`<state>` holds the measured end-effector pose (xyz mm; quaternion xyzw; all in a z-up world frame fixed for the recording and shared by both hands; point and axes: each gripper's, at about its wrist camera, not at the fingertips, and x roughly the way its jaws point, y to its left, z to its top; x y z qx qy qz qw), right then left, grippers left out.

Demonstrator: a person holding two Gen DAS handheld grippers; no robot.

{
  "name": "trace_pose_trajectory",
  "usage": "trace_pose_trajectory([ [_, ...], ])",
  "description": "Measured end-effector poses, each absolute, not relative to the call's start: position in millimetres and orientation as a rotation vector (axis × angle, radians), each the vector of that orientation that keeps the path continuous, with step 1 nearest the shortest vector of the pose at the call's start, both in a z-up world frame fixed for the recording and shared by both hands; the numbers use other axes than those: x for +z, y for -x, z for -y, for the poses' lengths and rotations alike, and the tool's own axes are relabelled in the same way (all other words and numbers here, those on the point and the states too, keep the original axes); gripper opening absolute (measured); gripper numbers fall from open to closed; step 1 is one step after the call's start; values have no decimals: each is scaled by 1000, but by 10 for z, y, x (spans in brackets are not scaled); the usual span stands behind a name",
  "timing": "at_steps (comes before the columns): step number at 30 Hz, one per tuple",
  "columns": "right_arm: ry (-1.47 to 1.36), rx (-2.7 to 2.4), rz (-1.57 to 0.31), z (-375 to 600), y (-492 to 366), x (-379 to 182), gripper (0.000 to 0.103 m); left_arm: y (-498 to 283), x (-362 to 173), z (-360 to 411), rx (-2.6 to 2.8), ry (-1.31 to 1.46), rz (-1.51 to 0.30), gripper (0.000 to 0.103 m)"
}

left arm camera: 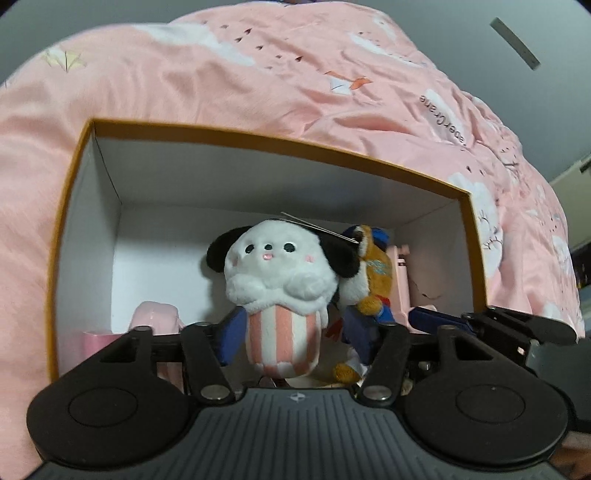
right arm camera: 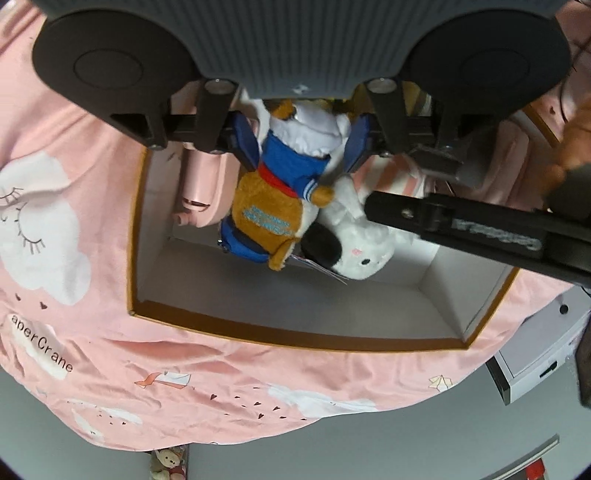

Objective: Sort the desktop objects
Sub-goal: 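Lower both plushes into the box beside the hair dryer and open both tools, then withdraw both tools upward from the box and hold them above it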

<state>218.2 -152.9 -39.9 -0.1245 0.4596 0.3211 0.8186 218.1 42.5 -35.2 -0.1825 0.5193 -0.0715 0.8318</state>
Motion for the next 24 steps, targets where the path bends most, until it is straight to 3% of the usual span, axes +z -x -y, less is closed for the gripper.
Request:
trace_pose_trajectory([
  [3,248,690,-985,1561,-2217,-423,31,-2162,-348,-423,-170,374,-1110,40],
  [7,234,686,-1012,1559,-2250,-517,19,-2234,-493,-377,-144,369,-1140,36],
  [13,230,685,-1007,1535,-2256,-590,19,-2241,-616,-381,-148,407,-1163,36],
  [18,216,665,-938,1628,-2127,-389,24,-2093,-355,-349,-124,316,-1080,36],
  [21,173,670,-886,1703,-1988,-185,34,-1920,-88,-309,-114,240,-999,41],
  [22,163,671,-869,1720,-1930,-124,36,-1851,3,-294,-109,217,-968,51],
  [24,149,675,-826,1749,-1793,2,43,-1682,178,-262,-94,168,-890,56],
])
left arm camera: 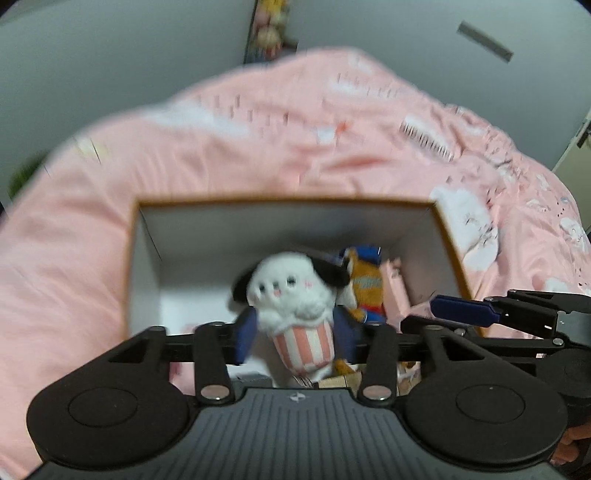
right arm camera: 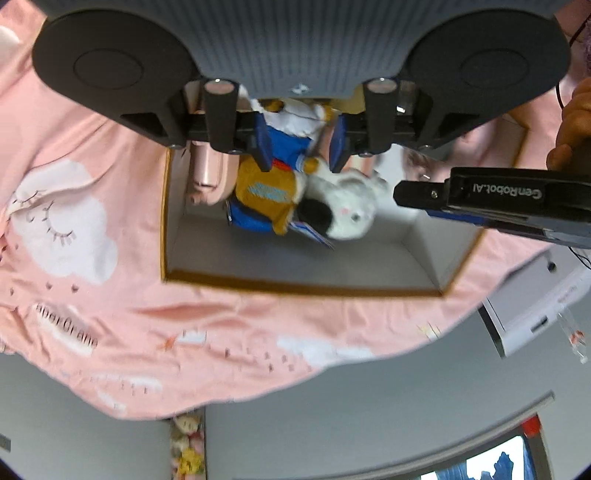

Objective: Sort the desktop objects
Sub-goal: 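Withdraw both tools upward from the box and hold them above it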

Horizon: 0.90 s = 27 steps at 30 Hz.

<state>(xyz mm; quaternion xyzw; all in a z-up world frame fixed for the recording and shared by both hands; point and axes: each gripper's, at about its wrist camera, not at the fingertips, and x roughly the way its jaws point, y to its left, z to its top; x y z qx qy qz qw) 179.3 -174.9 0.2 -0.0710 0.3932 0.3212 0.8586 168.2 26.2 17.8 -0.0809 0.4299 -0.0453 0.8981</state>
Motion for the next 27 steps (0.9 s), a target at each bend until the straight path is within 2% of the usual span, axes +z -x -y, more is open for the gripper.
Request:
trace_pose_trajectory([
  [1,143,673,-804,1767,-1731,50,54,-1597,254,-252,-85,143,-857,56],
  [2,135,671,-773,1791,-1637,113,56,-1510,327,-239,-74,121,-826,57],
  [5,110,657,-715,1860,-1416,223,59,-1269,490,-236,-33,83,-738,67],
  [7,94,635,-692,1908,-1311,250,67,-1111,546,-247,-2,64,-691,75],
  [14,103,578,-647,1971,-930,140,77,-741,381,-152,97,16,-630,81],
  [16,116,556,-636,1968,-862,79,82,-688,291,-123,108,10,-630,81],
  [27,80,480,-667,2034,-802,-223,86,-622,-85,-131,128,26,-695,82],
])
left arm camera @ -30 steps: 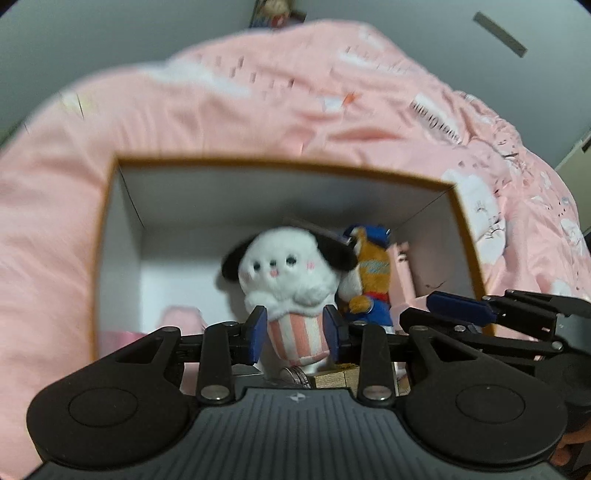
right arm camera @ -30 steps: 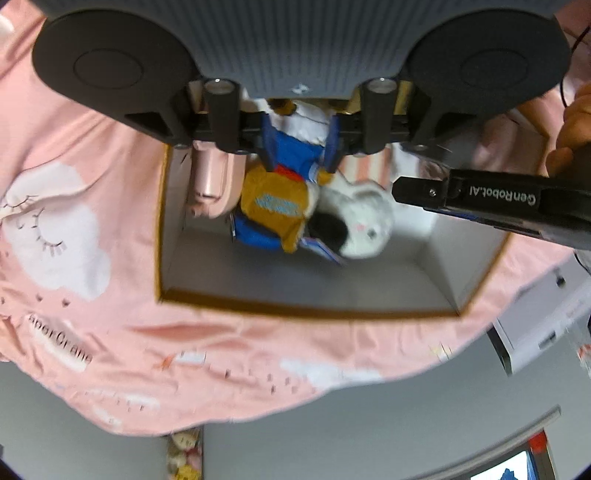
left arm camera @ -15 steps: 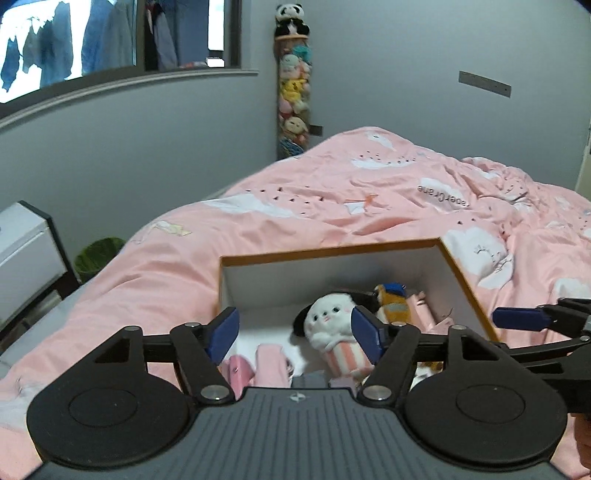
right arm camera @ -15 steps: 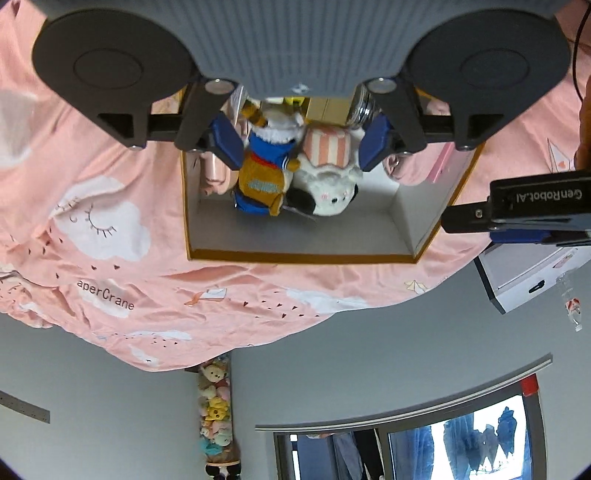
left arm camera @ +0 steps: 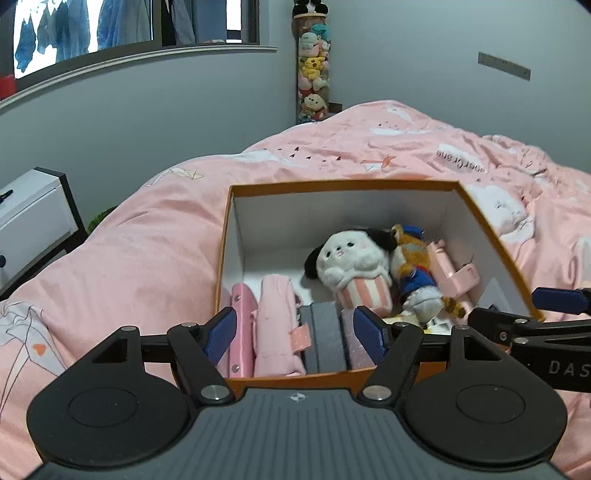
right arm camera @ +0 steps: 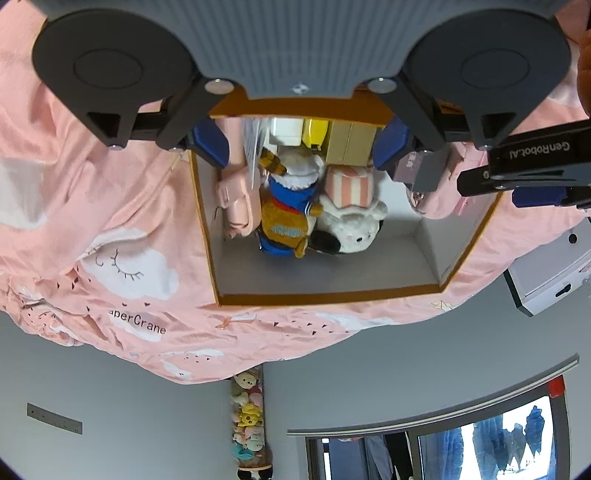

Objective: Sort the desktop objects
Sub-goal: 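Withdraw both tools upward from the box and hold them above it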

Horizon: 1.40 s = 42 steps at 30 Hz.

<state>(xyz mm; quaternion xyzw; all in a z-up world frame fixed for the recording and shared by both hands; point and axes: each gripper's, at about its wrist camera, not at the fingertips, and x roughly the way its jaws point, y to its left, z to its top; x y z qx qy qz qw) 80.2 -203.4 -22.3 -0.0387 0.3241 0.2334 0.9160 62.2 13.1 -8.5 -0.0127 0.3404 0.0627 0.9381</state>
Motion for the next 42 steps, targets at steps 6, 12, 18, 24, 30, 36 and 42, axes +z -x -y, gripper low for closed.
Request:
trace_pose_trajectory([
  [6,109,468,-671,1990,-749,-350,91,-605,-207,-99,121,6,-710,83],
  [12,159,466,-637,1936,-685,-448,97,-601,-326,-47,125,-20,-706,85],
  [18,208,466,-624,1879,-666,-520,100,-610,-374,-64,134,-35,-698,88],
  [24,218,468,-620,1856,-670,-543,102,-625,-394,-90,145,-23,-699,88],
  [30,257,461,-617,1804,-648,-576,102,-626,-408,-102,144,-19,-699,89],
  [36,270,459,-617,1790,-647,-588,102,-629,-409,-99,143,-22,-697,89],
  [42,254,467,-615,1814,-655,-582,102,-631,-407,-103,141,-15,-697,89],
])
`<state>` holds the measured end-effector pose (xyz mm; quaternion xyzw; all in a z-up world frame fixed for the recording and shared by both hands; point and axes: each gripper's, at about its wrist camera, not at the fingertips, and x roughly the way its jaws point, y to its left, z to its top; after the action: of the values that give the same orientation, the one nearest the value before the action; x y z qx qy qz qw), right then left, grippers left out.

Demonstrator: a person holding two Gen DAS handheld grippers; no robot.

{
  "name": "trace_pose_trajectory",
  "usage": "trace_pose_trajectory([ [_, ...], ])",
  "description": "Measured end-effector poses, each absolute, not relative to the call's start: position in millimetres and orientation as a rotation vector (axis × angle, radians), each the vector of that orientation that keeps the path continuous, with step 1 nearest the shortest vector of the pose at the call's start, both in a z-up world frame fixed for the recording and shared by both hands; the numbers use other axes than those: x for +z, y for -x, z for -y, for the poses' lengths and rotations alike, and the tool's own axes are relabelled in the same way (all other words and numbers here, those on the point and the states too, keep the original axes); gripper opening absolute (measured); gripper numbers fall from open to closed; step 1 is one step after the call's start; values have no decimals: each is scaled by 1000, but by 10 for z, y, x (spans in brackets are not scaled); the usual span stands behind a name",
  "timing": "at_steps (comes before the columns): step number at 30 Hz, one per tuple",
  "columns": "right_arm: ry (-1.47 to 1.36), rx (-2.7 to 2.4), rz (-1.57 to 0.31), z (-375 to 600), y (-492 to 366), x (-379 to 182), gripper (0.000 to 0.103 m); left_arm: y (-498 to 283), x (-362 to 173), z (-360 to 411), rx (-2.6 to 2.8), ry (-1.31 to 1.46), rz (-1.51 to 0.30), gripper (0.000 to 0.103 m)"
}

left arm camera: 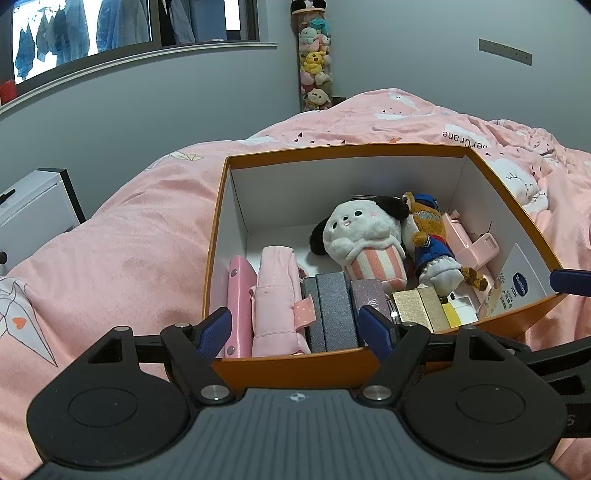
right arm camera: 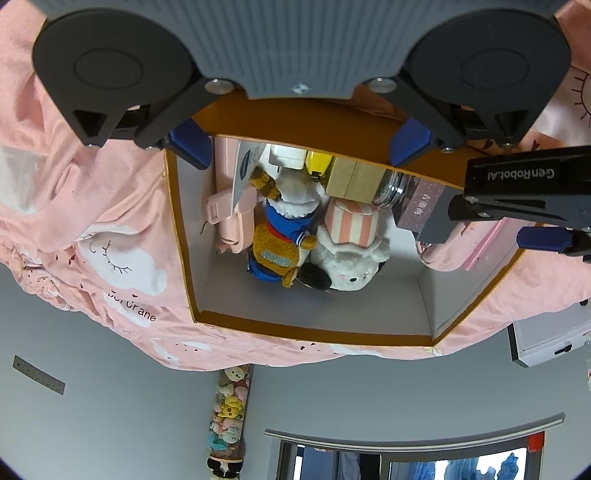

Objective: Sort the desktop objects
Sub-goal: 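Withdraw both tools upward from the box and hold them above it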

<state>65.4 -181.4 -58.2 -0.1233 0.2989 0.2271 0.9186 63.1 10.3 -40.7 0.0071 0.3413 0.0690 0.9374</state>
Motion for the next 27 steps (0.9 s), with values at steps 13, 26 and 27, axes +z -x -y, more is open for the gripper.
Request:
trace_pose_trajectory([
  [13,37,428,-604,2028,-723,-517,102,-631,-446,-128,176,35,-686,92],
  [26,52,424,-591,2028,-726,-552,102,-665,-455,-70,205,4,-695,93],
  [27,55,423,-591,2023,-724,-553,102,-665,-455,-70,205,4,-696,93],
])
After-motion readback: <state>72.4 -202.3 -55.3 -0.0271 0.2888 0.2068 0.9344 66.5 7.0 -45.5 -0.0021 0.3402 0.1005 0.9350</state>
